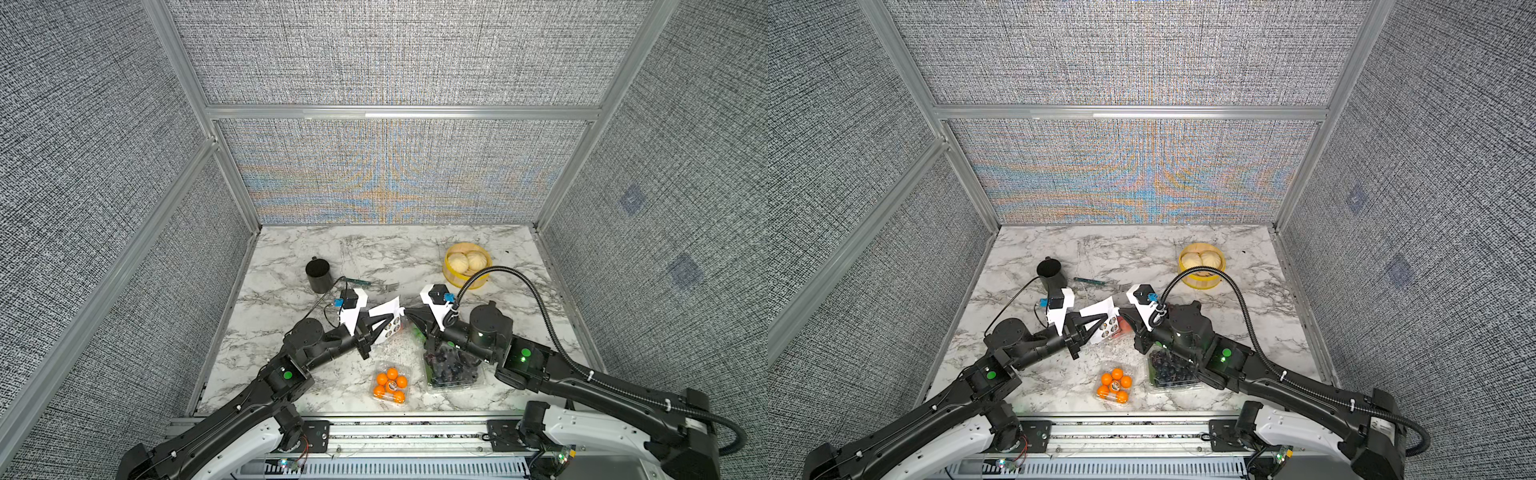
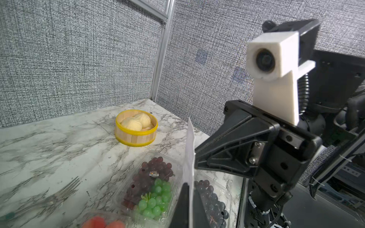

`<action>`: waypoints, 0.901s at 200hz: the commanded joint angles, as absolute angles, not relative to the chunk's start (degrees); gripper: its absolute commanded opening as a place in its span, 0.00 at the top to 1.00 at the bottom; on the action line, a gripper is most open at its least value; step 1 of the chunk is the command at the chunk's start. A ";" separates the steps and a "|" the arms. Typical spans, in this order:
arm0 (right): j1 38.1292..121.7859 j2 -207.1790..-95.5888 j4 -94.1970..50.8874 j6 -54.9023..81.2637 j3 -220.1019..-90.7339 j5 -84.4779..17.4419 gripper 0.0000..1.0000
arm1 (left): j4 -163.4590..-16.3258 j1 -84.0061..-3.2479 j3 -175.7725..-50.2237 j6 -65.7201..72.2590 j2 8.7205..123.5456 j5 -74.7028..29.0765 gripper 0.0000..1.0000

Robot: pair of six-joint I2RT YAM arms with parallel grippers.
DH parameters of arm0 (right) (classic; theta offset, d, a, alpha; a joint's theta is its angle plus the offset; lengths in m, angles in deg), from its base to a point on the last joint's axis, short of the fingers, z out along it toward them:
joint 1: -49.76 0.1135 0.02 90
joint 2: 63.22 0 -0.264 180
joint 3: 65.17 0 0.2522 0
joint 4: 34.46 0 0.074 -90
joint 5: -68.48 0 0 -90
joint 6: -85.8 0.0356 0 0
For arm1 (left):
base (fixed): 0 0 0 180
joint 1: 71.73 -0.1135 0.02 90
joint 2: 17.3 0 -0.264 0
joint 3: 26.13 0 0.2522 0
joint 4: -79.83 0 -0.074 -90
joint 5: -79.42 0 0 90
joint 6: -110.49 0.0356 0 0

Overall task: Label fruit boxes
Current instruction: Tear off the label from the label sticker, then stick the label on the fruit box, then place the label sticker at the center of the board.

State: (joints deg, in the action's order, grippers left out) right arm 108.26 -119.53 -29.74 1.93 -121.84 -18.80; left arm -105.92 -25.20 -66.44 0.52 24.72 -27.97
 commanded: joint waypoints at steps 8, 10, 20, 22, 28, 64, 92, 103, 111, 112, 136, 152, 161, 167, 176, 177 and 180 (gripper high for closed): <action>108.21 -118.60 -28.14 2.03 -121.37 -16.95 1.00 | -104.83 -25.19 -66.59 -0.37 25.06 -24.85 1.00; 108.21 -118.53 -28.06 2.06 -121.33 -16.95 1.00 | -104.79 -25.15 -66.61 -0.41 25.06 -24.89 1.00; 108.28 -118.28 -27.74 2.25 -121.15 -16.65 1.00 | -104.65 -25.19 -66.74 -0.58 25.15 -25.08 1.00; 108.27 -118.21 -27.67 2.29 -121.12 -16.61 1.00 | -104.57 -25.20 -66.78 -0.64 25.15 -25.06 1.00; 108.21 -118.04 -27.21 2.43 -121.12 -16.33 1.00 | -104.16 -25.23 -66.87 -0.78 25.24 -24.85 1.00; 108.25 -116.83 -22.38 3.73 -121.60 -13.26 1.00 | -100.41 -25.22 -66.22 -3.84 24.85 -20.84 1.00; 108.25 -117.10 -12.16 7.48 -124.01 -9.18 1.00 | -95.66 -25.26 -64.55 -9.49 28.29 -11.58 1.00; 108.25 -117.23 -5.41 10.08 -125.20 -6.61 1.00 | -94.32 -25.32 -63.39 -11.41 28.84 -11.23 1.00; 108.22 -117.27 -0.70 12.22 -125.94 -4.87 1.00 | -92.56 -25.32 -62.50 -12.75 28.17 -10.18 1.00; 108.21 -117.23 -0.11 12.53 -126.07 -4.72 1.00 | -92.30 -25.28 -62.36 -12.91 28.07 -10.08 1.00; 108.23 -116.77 10.91 19.01 -126.40 -4.92 1.00 | -81.97 -25.41 -61.31 -15.24 25.13 -4.31 1.00; 108.27 -116.33 15.78 21.69 -126.10 -7.21 1.00 | -80.82 -25.94 -59.47 -15.61 24.62 -5.05 1.00; 108.29 -116.12 19.11 22.96 -126.33 -7.77 1.00 | -85.36 -27.17 -57.47 -15.12 25.69 -8.54 1.00; 108.40 -116.13 21.42 23.95 -126.59 -7.45 1.00 | -86.67 -28.00 -57.09 -15.11 26.81 -10.23 1.00; 108.59 -116.42 25.53 25.22 -127.19 -6.91 1.00 | -85.83 -28.34 -57.81 -15.07 28.05 -10.92 1.00; 108.62 -116.49 25.97 25.36 -127.27 -6.87 1.00 | -85.64 -28.32 -57.91 -15.05 28.14 -10.97 1.00; 108.75 -116.67 27.28 25.66 -127.53 -6.67 1.00 | -85.14 -28.33 -58.11 -14.89 28.26 -10.95 1.00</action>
